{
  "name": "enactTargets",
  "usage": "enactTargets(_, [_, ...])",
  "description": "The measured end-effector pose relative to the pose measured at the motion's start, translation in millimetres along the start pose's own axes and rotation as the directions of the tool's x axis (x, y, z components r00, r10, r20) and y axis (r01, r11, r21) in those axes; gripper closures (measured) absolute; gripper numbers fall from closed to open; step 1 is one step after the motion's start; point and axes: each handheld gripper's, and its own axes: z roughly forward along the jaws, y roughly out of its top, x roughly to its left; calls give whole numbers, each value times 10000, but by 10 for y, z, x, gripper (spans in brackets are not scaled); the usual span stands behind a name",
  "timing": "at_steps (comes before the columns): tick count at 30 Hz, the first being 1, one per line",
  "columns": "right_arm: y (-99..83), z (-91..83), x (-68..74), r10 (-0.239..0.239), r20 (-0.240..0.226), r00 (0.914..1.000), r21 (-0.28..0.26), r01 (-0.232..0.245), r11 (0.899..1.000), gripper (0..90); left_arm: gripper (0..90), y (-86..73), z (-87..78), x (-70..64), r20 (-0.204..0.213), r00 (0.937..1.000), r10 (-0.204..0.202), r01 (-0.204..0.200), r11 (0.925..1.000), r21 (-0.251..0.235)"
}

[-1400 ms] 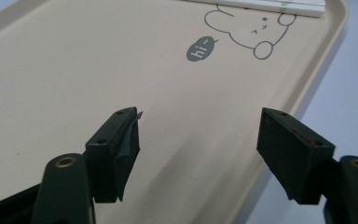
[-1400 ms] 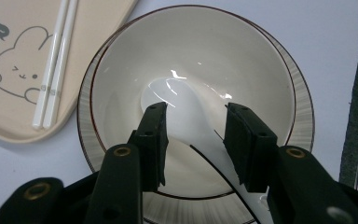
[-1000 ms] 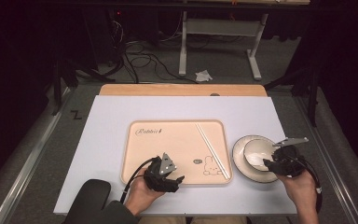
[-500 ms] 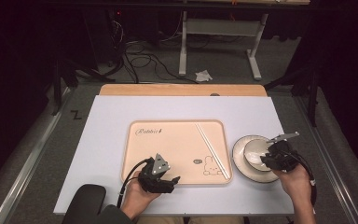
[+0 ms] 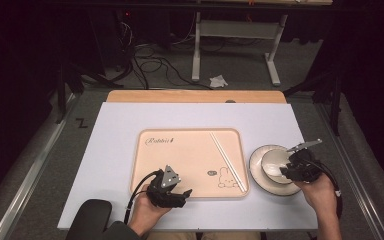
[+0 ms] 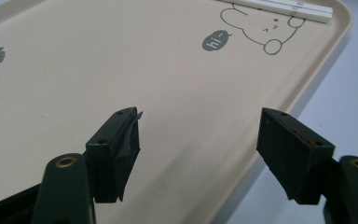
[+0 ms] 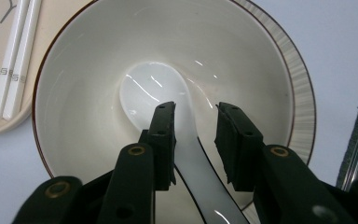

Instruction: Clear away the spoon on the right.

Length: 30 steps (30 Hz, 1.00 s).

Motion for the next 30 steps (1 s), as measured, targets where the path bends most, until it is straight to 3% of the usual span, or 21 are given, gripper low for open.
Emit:
enactTargets(6, [-34, -118, -56, 32, -250, 9997, -26, -33, 10000, 641, 303, 1, -3, 3, -3, 10000, -24, 24, 10000, -40])
enactTargets(14, [-50, -50, -73, -3, -769, 9970, 432, 37, 9991, 638, 304, -1, -7, -5, 15, 10000, 11, -11, 10000, -55])
enactTargets(17, [-67, -26, -107, 194, -1149, 9932, 299, -160, 9994, 671, 307, 1, -13, -9, 271, 9996, -83, 86, 9999, -108])
enactTargets(24, [-85, -8, -130, 179, -1325, 9910, 341, -135, 9993, 724, 307, -5, -19, -15, 208, 9998, -74, 77, 9999, -110])
enactTargets(27, [-87, -31, -146, 186, -1292, 9914, 251, -155, 9996, 818, 307, -12, -28, -10, 146, 9998, -99, 101, 9999, -118])
enactTargets(30, [-81, -11, -135, 138, -1278, 9917, 335, -96, 9994, 827, 307, -12, -33, -7, 136, 9998, -111, 113, 9998, -146])
